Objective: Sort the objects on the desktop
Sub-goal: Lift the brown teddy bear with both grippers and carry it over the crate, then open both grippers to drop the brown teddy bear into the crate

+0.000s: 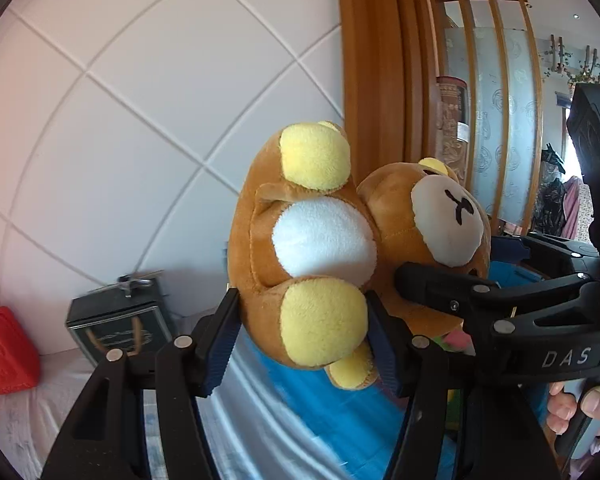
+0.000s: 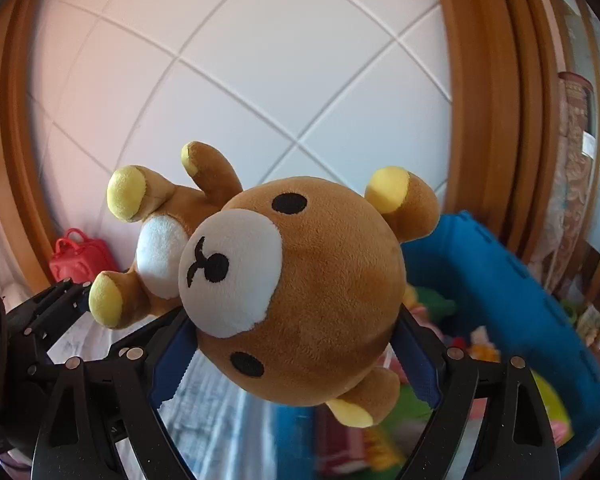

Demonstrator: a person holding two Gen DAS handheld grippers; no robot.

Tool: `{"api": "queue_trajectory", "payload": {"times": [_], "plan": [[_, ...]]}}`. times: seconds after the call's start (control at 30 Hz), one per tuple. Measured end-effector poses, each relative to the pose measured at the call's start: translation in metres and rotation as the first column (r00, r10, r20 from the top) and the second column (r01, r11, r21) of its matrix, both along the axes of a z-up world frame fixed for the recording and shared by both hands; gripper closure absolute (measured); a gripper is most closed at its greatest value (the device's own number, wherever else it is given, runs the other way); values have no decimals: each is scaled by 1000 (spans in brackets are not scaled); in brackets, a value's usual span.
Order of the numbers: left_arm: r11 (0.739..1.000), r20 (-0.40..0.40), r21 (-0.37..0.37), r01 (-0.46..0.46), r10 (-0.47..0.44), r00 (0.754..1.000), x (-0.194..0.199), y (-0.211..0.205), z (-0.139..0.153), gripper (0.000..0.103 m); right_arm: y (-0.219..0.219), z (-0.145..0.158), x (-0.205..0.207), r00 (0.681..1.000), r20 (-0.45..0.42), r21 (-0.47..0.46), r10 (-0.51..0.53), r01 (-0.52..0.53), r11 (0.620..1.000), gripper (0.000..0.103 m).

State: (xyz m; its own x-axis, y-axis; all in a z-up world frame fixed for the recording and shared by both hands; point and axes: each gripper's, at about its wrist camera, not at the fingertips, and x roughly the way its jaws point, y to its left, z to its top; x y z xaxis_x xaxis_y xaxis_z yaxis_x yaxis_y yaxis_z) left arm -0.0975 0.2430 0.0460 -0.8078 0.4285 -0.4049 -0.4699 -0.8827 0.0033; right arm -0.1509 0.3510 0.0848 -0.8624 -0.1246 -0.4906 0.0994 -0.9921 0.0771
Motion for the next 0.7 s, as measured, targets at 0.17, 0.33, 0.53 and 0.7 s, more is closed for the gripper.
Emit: {"api": "queue_trajectory", "payload": {"times": [0.17,0.33,0.53,0.7], "plan": [[999,109,-33,24,-21,994,-11,103,-17,44,95,-14,-9,997,79,-13,-23,24,1000,12],[991,176,-136,4,20,984,-9,174,-32,43,166,-42,-20,979,196,-51,-61,72,996,11],[979,187,-200,-43,81,979,3,201,-36,43,213,-61,-6,968,240,-72,-75,95,993,5],[978,159,-183,-98,128,979,24,182,-25,41,223,-64,11,972,226,-81,-68,89,993,0]]}}
